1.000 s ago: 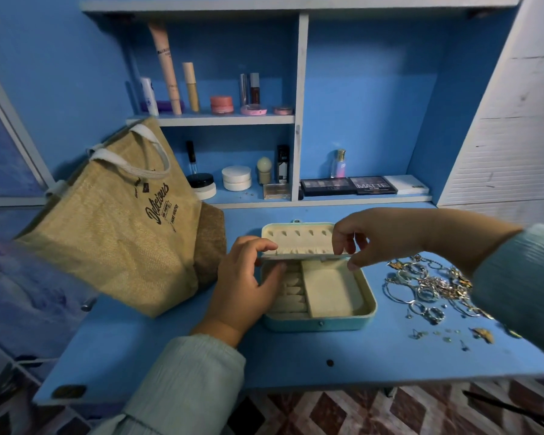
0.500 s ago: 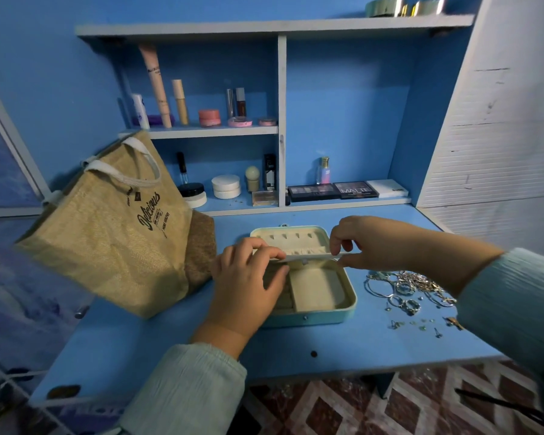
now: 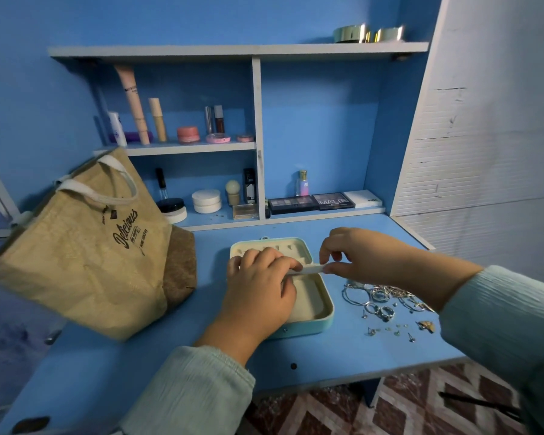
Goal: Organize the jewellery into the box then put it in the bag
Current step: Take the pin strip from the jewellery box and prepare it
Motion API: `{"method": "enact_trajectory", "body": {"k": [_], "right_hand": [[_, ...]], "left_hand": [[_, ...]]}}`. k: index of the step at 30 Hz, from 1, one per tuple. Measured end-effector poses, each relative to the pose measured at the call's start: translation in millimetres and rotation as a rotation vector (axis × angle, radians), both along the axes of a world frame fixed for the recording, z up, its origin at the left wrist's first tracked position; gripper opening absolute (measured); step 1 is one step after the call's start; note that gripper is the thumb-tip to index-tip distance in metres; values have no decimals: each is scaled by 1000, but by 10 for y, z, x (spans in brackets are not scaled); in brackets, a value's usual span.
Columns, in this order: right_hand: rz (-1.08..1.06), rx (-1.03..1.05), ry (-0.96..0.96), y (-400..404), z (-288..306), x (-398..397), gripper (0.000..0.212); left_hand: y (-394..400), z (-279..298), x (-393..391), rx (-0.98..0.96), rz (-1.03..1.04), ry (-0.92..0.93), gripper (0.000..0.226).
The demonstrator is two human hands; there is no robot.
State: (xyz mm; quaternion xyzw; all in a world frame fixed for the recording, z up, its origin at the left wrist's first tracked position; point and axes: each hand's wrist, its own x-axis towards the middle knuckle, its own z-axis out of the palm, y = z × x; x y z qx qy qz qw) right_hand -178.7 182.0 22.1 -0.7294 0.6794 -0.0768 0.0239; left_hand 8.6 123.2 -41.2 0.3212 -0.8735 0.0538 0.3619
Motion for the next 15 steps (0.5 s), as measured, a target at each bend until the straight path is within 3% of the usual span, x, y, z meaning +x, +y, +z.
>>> {"method": "enact_trajectory", "body": {"k": [4, 7, 15], "right_hand": [[-68, -2, -21, 93, 54, -204, 7], [-141, 27, -13, 206, 82, -412, 7], [-411, 141, -66, 487, -20, -1106, 16]], "left_hand": [[83, 120, -208, 61, -59, -132, 20], [169, 204, -422, 143, -95, -250, 27], [243, 240, -1179, 204, -86, -427, 30]]}}
